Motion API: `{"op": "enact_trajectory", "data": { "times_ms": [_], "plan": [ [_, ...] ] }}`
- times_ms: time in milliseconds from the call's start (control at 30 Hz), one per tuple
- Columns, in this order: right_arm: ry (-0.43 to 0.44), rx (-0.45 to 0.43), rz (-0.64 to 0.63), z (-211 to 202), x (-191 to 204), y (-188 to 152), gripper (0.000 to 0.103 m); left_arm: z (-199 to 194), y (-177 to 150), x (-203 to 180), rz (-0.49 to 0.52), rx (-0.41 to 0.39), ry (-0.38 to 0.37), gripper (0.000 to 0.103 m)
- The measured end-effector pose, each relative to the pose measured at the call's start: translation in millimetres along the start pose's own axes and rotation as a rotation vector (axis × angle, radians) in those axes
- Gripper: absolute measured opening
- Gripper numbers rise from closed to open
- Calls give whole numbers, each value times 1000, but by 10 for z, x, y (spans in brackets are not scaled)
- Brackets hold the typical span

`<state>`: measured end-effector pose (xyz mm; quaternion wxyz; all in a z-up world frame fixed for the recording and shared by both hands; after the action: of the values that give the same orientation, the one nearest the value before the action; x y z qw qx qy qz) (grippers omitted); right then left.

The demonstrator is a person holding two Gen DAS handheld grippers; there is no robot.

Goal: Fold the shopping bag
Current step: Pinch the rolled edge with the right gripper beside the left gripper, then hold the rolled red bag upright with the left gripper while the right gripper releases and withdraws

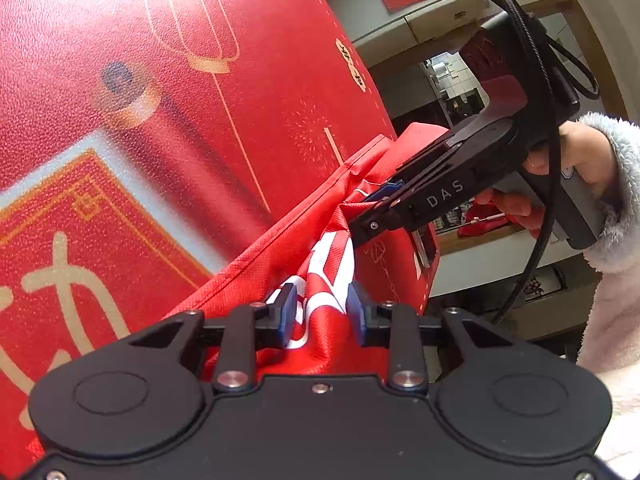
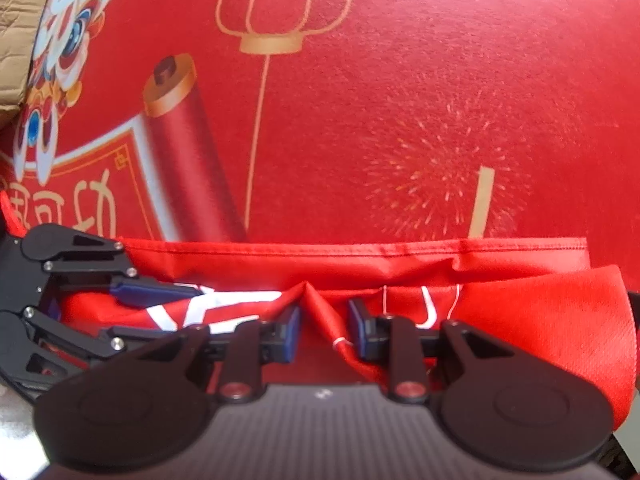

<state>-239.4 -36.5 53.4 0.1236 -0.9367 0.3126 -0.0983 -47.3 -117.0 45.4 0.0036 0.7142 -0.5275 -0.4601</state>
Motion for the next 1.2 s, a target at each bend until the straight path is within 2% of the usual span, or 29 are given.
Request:
{"op": "enact_trajectory", "data": {
  "times_ms": [133,233,433,533,633,700,800,900,967,1067,1200],
  "plan": [
    [-15,-14,-73,3,1,-73,24,-156,-44,-426,223,-16,148,33],
    [-18,-38,-126,1,21,-116,25,-222,-118,-714,339,-31,247,36],
    [13,-44,-147,19,-83,-190,25,-203,-242,-1050,506,-76,408,36],
    [16,-46,-160,28,-118,-224,25,-268,-304,-1199,576,-132,447,31],
    [20,-47,-166,52,-121,-260,25,-266,-346,-1376,621,-148,436,32],
    [25,-43,-167,57,-150,-277,25,-164,-384,-1397,599,-152,391,32],
    [30,-43,-174,40,-217,-292,25,43,-474,-1331,572,-153,365,31],
    [40,-47,-170,13,-241,-266,25,157,-528,-1233,548,-155,392,29],
    [40,-50,-171,-10,-267,-268,25,175,-534,-1200,545,-172,417,20],
    [35,-48,-174,-38,-269,-265,25,126,-509,-1196,544,-223,431,21],
    [30,-42,-175,-121,-143,-193,25,128,-525,-1142,582,-224,493,21]
  ]
}}
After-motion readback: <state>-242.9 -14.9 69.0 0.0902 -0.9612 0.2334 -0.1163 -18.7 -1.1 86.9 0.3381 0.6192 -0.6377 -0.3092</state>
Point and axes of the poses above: each gripper's, at about its wrist camera, not at the fingertips, and z roughly the way its jaws point, x to its left, y to its top, the point moved 2 cm from there along z, roughly the way its jaws point, and after that the axes turned 13 degrees about z, right-handed, at the moved point
